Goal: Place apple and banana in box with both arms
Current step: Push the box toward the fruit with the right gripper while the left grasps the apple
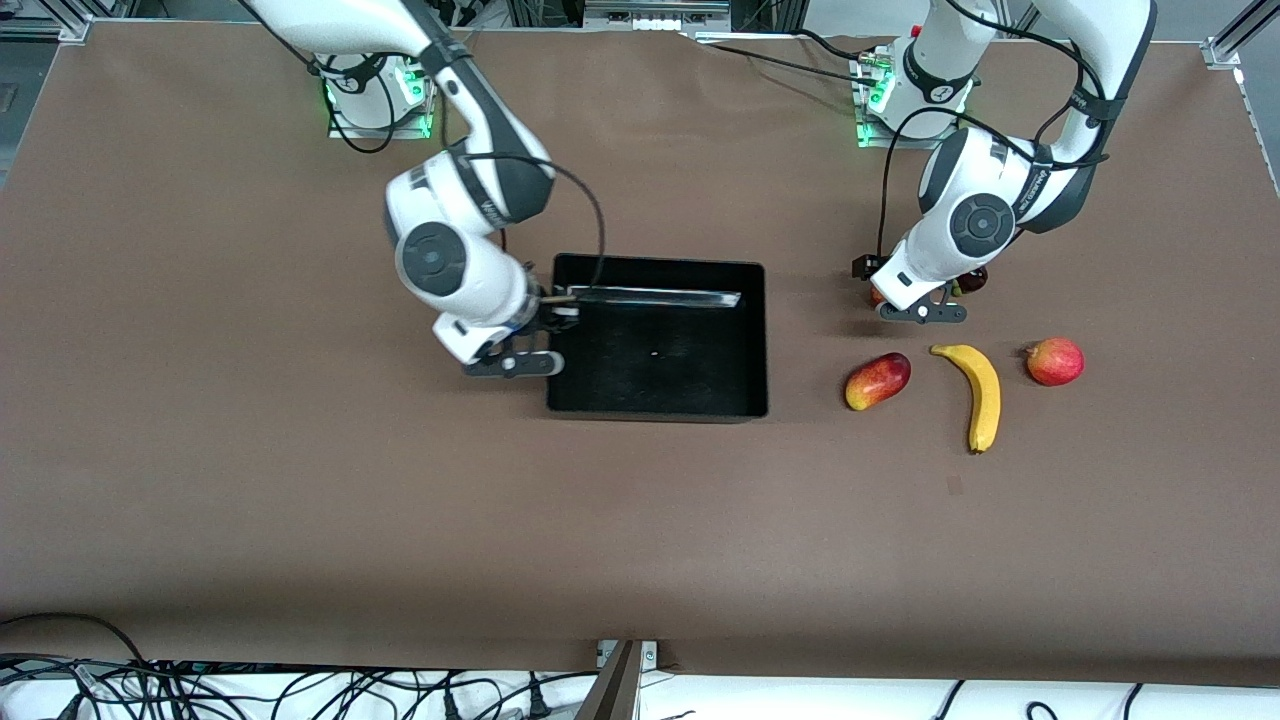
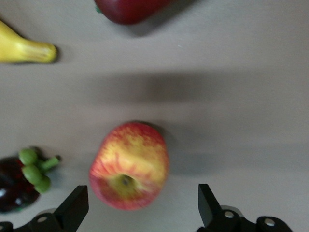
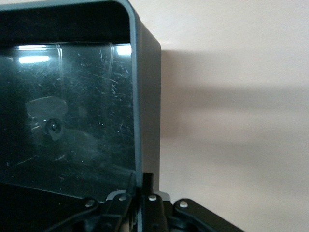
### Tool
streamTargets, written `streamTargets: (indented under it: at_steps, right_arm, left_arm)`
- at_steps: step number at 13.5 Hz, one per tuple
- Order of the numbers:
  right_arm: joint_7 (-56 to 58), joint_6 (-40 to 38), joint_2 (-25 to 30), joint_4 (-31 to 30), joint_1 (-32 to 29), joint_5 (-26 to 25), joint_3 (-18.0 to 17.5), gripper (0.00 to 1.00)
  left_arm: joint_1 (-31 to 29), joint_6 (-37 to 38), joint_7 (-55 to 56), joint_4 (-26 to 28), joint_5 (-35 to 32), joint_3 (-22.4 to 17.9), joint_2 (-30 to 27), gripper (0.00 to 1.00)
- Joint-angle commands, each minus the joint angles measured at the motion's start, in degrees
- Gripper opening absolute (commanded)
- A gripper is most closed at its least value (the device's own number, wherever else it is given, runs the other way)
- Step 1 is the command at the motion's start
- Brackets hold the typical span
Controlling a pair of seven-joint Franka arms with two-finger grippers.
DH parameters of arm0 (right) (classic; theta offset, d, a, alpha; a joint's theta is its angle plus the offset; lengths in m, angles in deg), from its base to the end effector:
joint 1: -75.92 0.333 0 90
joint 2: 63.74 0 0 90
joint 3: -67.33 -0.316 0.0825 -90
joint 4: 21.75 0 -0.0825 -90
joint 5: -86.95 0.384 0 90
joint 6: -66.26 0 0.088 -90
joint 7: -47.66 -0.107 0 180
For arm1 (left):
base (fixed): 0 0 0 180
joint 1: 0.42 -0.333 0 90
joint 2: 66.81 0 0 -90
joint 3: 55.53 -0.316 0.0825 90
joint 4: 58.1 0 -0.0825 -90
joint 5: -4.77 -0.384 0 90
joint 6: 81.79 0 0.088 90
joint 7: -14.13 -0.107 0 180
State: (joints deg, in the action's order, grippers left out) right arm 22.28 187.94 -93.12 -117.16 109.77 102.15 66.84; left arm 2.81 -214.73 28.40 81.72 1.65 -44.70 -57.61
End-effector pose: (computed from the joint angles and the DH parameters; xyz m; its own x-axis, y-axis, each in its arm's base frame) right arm 0.5489 0.3884 0.3063 0.9873 0.0226 -0.1572 -0.0042 -0.9857 -0.1682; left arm 0.4416 -0.1120 0.2191 0.9636 -0.0305 -0.2656 -0.0496 -0.9966 -0.0656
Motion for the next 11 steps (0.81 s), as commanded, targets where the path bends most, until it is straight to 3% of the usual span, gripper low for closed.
streamTargets:
  at_steps: [1,5,6,7,8,9,10,11]
  right_arm:
    - [-1.52,3.11,-2.43,1.63,3.85,1.76,0.67,0.0]
    - [-1.61,6.8,-4.54,1.37,5.96,1.76,0.67,0.0]
    - [-1.7,7.69,-5.16,1.37,6.14,1.76,0.67,0.0]
    - [-2.22,8.04,-5.51,1.37,6.23,1.76,0.67,0.0]
    - [-2.31,8.31,-5.78,1.37,6.14,1.76,0.67,0.0]
    - [-2.4,8.31,-6.13,1.45,6.06,1.76,0.75,0.0]
    - [-2.49,8.31,-6.13,1.45,5.8,1.76,0.84,0.37]
    - [-3.1,8.22,-6.04,1.63,5.44,1.67,0.93,0.99]
  left_arm:
    - [-1.12,-2.23,0.4,1.86,-2.59,0.07,-1.02,1.0]
    - [-3.23,-8.46,0.4,3.0,-3.03,0.07,2.49,1.0]
    - [-3.4,-8.65,0.05,3.09,-3.03,0.07,2.58,0.82]
    - [-3.49,-8.57,-0.3,3.01,-3.03,0.07,2.76,0.49]
    - [-3.49,-8.39,-0.3,2.92,-3.03,0.07,2.85,0.33]
    - [-3.49,-7.95,-0.22,2.66,-3.03,0.07,2.85,0.33]
    - [-3.58,-7.43,-0.21,2.48,-3.03,0.07,2.59,0.33]
    - [-3.49,-4.72,0.39,1.17,-3.03,0.16,1.89,0.33]
